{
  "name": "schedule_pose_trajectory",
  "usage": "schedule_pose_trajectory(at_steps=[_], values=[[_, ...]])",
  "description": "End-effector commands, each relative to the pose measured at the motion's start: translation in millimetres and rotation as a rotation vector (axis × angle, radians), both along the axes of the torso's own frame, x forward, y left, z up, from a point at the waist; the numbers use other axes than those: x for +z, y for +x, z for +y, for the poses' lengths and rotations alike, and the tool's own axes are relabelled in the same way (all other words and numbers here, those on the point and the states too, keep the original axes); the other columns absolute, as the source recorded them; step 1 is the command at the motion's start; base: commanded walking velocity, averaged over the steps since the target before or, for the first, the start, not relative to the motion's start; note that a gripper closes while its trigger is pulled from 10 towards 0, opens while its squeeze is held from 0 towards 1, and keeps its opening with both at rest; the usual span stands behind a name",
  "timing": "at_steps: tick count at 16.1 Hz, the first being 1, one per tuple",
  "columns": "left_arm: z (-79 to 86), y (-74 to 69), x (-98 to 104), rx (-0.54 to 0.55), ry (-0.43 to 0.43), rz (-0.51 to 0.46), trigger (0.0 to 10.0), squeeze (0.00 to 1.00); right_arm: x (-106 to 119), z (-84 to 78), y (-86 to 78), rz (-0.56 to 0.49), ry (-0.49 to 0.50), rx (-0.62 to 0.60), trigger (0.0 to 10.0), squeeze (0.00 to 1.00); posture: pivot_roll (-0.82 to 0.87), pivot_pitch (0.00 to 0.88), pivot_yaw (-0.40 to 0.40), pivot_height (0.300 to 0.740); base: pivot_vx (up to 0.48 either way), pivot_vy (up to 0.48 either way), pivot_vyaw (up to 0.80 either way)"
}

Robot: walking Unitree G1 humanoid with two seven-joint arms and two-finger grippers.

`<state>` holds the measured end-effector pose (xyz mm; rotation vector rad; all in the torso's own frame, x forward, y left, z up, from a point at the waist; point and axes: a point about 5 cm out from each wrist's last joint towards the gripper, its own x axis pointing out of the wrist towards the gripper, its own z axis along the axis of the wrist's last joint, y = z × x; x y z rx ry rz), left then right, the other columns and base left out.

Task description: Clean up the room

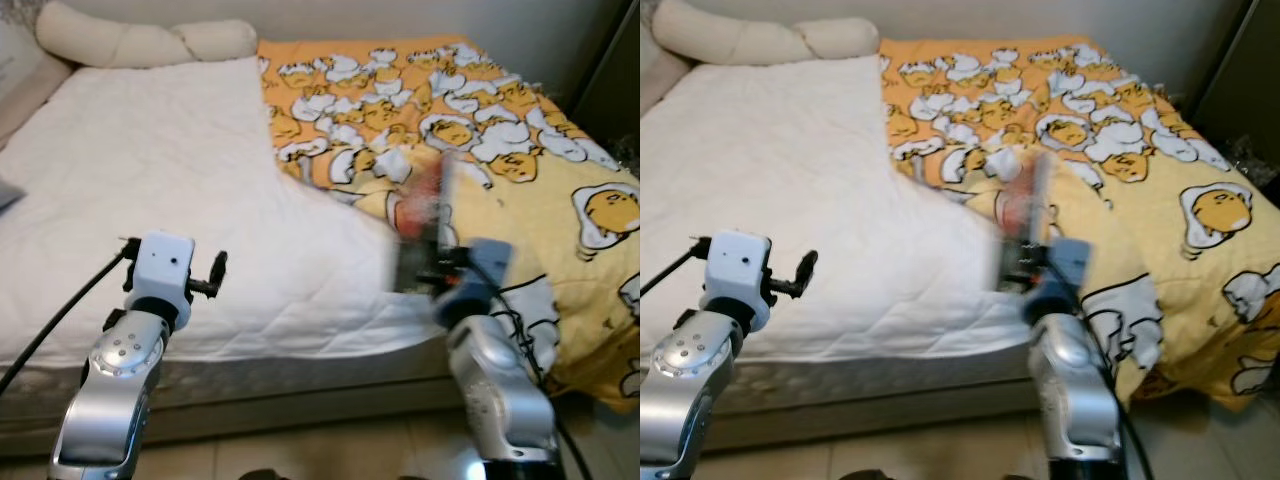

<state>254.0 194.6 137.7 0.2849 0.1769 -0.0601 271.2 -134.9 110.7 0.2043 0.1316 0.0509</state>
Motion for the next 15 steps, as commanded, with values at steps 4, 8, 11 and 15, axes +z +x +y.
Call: schedule_pose_trajectory(at_steps=[4,8,11,15], values=[[-6.2,1.5,-3.2,-0.021,-0.014,0.020,10.0,0.66,7.9,-8.0,3.0,-0.033,-0.018,-0.028,10.0,0.00,0.00,0.000,0.039,0.740,0.000,0.348,0.00],[-8.4,3.2,-0.8,-0.030,-0.004,0.018,10.0,0.66,4.6,-4.5,2.4,-0.018,-0.015,-0.009,10.0,0.00,0.02,0.000,0.029,0.740,0.000,0.343,0.00],[-9.7,3.8,-1.5,-0.017,-0.034,0.009,10.0,0.67,4.5,-4.5,1.9,-0.012,-0.027,0.010,10.0,0.00,-0.01,0.000,0.034,0.740,0.000,0.346,0.00],[-13.4,2.8,-3.8,-0.019,-0.057,0.013,10.0,0.66,5.4,-9.9,3.1,-0.013,-0.043,0.011,10.0,0.00,-0.01,0.000,0.026,0.740,0.000,0.343,0.00]])
